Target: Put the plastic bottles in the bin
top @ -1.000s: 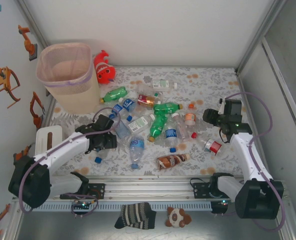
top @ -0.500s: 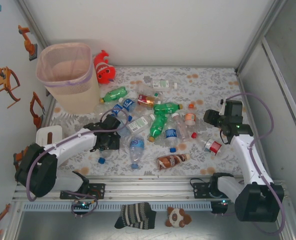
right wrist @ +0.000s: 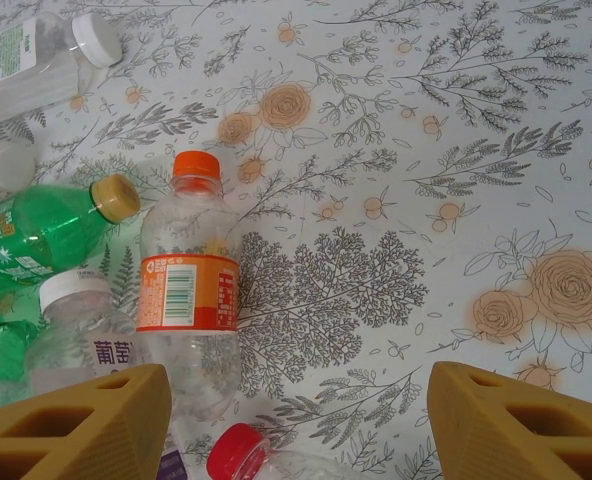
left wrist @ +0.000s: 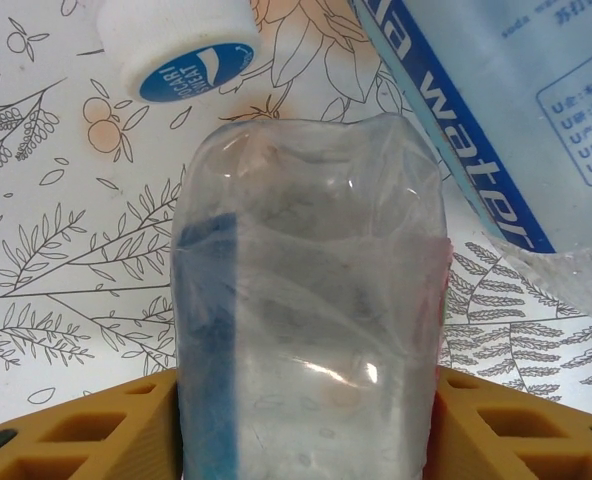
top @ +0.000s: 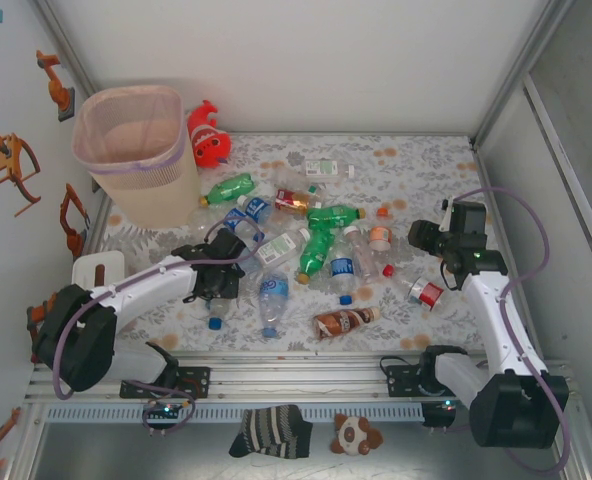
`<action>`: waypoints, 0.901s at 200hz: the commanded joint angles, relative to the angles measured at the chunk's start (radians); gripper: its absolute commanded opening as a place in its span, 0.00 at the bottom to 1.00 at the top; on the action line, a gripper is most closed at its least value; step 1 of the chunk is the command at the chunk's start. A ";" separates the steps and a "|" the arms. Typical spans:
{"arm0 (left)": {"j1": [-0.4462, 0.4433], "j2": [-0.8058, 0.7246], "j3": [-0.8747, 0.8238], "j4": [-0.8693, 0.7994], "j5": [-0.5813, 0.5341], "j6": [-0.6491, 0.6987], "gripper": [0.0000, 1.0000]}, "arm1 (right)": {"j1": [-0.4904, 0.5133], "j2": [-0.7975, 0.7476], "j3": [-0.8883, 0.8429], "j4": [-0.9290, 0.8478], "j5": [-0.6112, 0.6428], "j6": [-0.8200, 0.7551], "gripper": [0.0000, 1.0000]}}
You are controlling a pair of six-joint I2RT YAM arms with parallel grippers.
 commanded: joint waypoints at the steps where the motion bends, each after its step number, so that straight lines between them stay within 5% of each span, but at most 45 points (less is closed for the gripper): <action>1: -0.008 0.007 0.023 -0.015 -0.018 -0.011 0.56 | 0.007 -0.011 0.033 -0.011 0.004 0.014 0.67; 101: -0.012 -0.085 0.043 -0.069 -0.054 -0.018 0.54 | 0.007 -0.009 0.057 -0.020 -0.005 0.023 0.67; 180: 0.002 -0.223 0.251 -0.199 -0.121 0.111 0.54 | 0.007 -0.014 0.083 -0.042 -0.008 0.027 0.67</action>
